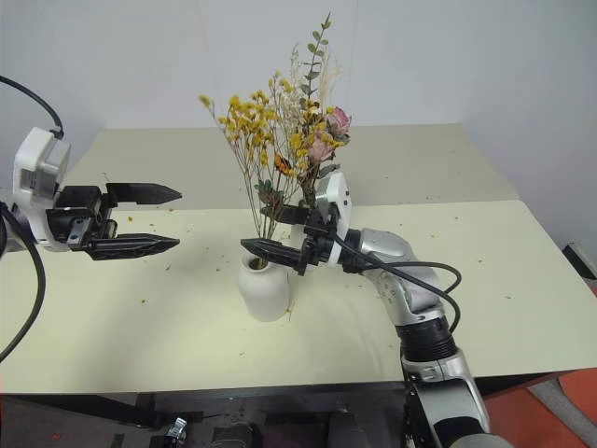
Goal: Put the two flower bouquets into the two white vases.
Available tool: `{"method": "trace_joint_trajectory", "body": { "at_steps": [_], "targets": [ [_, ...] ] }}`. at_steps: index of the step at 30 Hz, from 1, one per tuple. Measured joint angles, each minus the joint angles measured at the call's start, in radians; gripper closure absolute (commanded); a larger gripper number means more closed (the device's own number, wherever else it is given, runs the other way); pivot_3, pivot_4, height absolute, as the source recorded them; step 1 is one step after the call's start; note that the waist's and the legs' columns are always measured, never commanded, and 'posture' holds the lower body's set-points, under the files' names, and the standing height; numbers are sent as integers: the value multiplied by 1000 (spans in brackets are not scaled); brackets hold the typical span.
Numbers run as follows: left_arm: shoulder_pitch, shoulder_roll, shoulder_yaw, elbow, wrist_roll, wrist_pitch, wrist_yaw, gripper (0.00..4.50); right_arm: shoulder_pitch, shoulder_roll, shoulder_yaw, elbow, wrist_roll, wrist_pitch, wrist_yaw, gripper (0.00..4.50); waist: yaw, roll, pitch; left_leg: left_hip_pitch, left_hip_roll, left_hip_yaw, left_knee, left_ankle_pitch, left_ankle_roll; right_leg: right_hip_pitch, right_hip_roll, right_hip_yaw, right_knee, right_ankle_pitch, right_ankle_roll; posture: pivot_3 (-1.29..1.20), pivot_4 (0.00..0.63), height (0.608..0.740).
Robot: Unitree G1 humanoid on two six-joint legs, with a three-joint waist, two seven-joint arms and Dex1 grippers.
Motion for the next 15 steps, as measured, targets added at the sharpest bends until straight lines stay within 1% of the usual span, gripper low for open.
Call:
{"method": "trace_joint_trajectory", "body": {
  "at_steps": [7, 11, 15],
  "targets": [
    [-7, -1, -3, 12, 5, -10, -7, 0, -1, -85, 2, -4, -14, -33, 107, 40, -1, 0, 0, 0, 0, 0, 0, 0, 0, 0, 0, 0, 0, 0, 0, 0, 150, 740],
    [-11, -6, -17, 24, 15, -24, -11, 0, -14, -81, 4, -4, -14, -46, 127, 40, -1, 0, 0, 0, 0, 0, 0, 0, 0, 0, 0, 0, 0, 0, 0, 0, 150, 740],
    [-12, -9, -17, 26, 20, -26, -12, 0, -40, -57, 18, -24, -16, -45, 116, 40, -1, 0, 0, 0, 0, 0, 0, 0, 0, 0, 0, 0, 0, 0, 0, 0, 150, 740]
  ]
}}
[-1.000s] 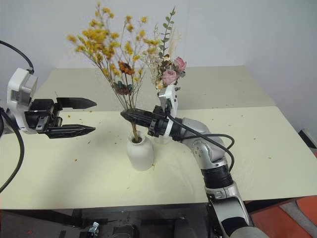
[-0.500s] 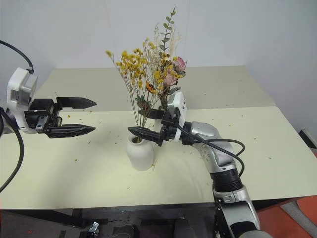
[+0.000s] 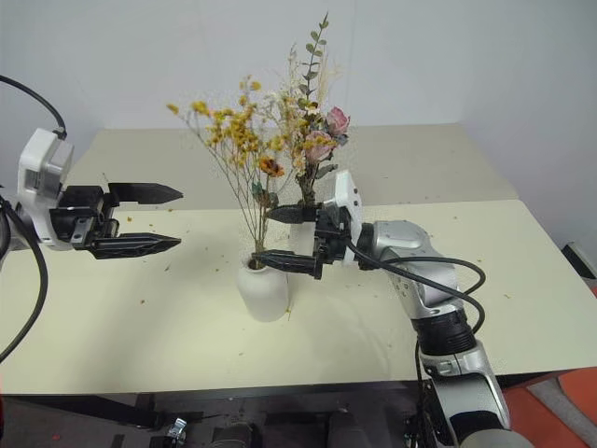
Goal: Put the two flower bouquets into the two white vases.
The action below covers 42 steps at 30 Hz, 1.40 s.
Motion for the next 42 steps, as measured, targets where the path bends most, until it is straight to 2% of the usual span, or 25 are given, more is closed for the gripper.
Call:
{"method": "trace_joint_trajectory", "body": {
  "at_steps": [4, 11, 24, 35, 42],
  "targets": [
    [0, -3, 0, 0, 1, 0, -2, 0, -33, 11, 55, 6, -21, 30, -10, 40, 1, 0, 0, 0, 0, 0, 0, 0, 0, 0, 0, 0, 0, 0, 0, 0, 150, 740],
    [0, -3, 0, -3, 1, 0, -4, 0, -46, 24, 55, 4, 6, 34, 22, 40, 1, 0, 0, 0, 0, 0, 0, 0, 0, 0, 0, 0, 0, 0, 0, 0, 150, 740],
    [58, 1, 8, -24, -3, 1, 4, 0, 6, -196, -41, 0, -1, 34, 74, 40, 0, 0, 0, 0, 0, 0, 0, 0, 0, 0, 0, 0, 0, 0, 0, 0, 150, 740],
    [366, 2, 267, -187, -63, 37, 109, 0, 155, -397, -187, 8, -14, 34, 56, 40, 2, 0, 0, 0, 0, 1, 0, 0, 0, 0, -1, 0, -1, -1, 0, 0, 150, 740],
    [513, -12, 386, -267, -83, 44, 151, 0, 195, -449, -224, 46, -46, 33, 29, 40, 2, 0, 0, 3, 0, 1, 0, 0, 0, 2, 0, 1, -1, -2, -1, 0, 150, 740]
  ]
}}
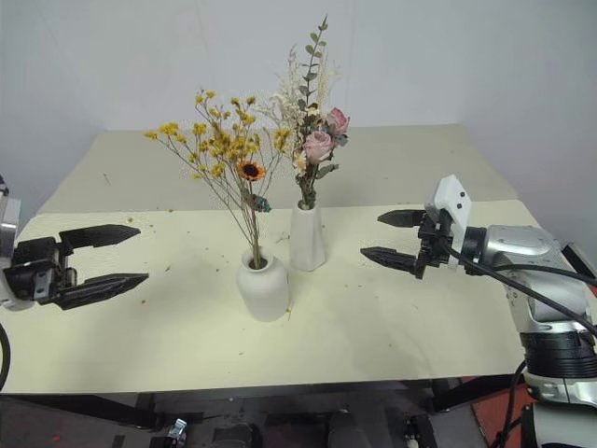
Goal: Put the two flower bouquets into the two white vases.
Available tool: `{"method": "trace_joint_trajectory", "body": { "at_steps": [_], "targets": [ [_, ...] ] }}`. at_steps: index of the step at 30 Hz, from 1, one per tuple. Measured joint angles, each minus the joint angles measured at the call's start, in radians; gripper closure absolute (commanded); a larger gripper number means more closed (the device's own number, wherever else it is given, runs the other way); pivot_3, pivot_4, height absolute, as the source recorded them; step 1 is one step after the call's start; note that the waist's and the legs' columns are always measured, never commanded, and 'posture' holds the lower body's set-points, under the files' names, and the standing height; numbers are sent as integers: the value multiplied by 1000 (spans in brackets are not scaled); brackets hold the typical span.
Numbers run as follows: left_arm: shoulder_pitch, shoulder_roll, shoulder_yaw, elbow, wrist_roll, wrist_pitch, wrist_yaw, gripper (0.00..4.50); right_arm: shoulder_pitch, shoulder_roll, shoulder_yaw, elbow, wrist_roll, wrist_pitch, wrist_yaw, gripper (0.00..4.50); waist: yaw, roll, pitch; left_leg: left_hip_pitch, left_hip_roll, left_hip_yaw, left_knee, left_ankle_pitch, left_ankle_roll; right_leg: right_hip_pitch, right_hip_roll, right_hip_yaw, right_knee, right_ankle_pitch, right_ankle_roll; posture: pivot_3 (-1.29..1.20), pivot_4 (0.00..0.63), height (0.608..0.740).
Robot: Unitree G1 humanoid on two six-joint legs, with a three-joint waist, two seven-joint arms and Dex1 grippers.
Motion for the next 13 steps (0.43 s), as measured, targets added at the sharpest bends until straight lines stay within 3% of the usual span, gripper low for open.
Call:
{"method": "trace_joint_trajectory", "body": {
  "at_steps": [13],
  "targets": [
    [42, 0, 43, -26, -23, 0, 32, 0, 21, -16, -27, -8, -4, -1, -14, 40, -1, 0, 0, 0, 0, 0, 0, 0, 0, 0, 0, 0, 0, -1, 0, 0, 150, 740]
  ]
}}
